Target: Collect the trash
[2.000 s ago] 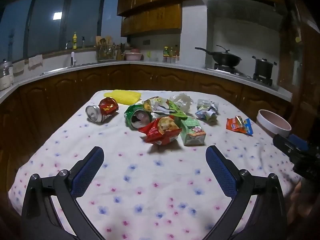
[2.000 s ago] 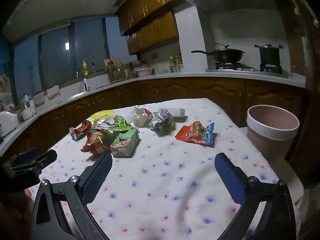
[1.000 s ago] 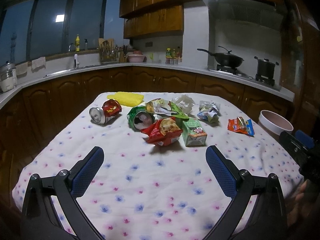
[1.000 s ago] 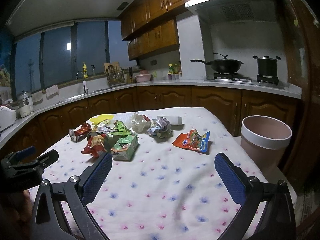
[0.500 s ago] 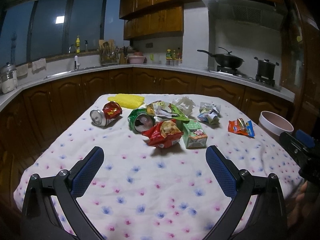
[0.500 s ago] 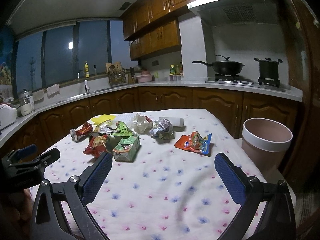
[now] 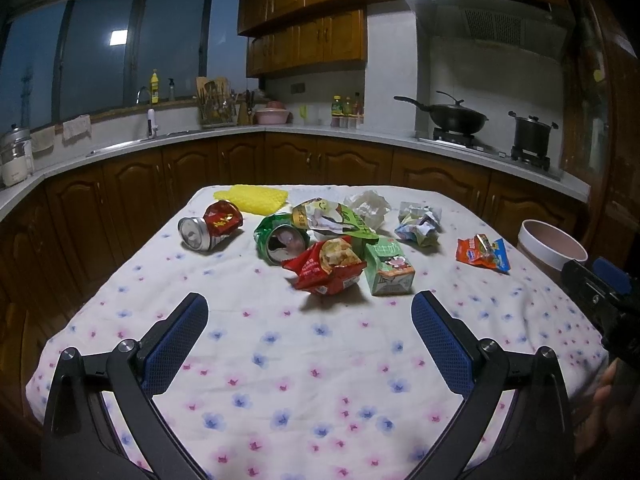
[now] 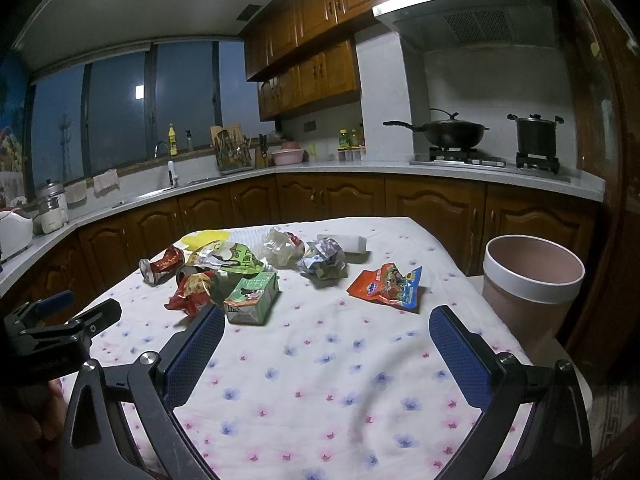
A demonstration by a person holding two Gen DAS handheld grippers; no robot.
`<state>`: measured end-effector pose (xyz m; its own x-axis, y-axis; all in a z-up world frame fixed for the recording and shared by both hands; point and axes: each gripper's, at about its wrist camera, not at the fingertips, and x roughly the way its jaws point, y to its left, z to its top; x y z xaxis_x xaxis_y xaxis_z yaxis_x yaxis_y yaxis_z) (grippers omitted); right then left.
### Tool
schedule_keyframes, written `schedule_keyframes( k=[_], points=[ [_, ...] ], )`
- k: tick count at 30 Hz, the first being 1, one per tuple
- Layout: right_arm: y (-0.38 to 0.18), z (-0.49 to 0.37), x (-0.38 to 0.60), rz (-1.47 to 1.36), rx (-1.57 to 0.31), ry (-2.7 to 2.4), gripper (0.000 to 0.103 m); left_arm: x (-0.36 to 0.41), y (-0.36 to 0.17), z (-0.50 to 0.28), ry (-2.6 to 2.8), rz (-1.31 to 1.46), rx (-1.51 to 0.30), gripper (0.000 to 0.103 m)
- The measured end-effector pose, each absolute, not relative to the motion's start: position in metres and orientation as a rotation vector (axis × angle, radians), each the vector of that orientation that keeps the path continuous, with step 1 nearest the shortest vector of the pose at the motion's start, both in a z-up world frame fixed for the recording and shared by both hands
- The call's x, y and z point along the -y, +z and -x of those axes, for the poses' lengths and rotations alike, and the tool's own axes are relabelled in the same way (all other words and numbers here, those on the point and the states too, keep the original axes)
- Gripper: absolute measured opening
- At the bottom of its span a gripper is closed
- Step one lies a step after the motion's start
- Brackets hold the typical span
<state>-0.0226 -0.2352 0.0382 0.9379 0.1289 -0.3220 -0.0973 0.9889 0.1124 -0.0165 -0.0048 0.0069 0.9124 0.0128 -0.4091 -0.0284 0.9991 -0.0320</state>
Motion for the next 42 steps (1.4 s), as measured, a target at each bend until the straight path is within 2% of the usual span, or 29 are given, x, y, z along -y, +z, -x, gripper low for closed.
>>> schedule_keyframes(
  k=[12, 25, 42],
  points=[
    [0.037, 0.018, 0.238, -0.103, -0.348, 0.114, 0.103, 0.005, 0.006, 0.016, 0.02, 0.036, -0.427, 0.103],
    [0.043, -0.014, 0.25, -0.119, -0.41, 0.111, 0.103, -0.004, 0.002, -0.03, -0.003, 0.068, -0.553, 0.103],
    [0.03, -0.118, 0.296, -0.212, -0.646, 0.076, 0.102, -0.009, -0.003, -0.123, -0.022, 0.125, -0.749, 0.103]
  ],
)
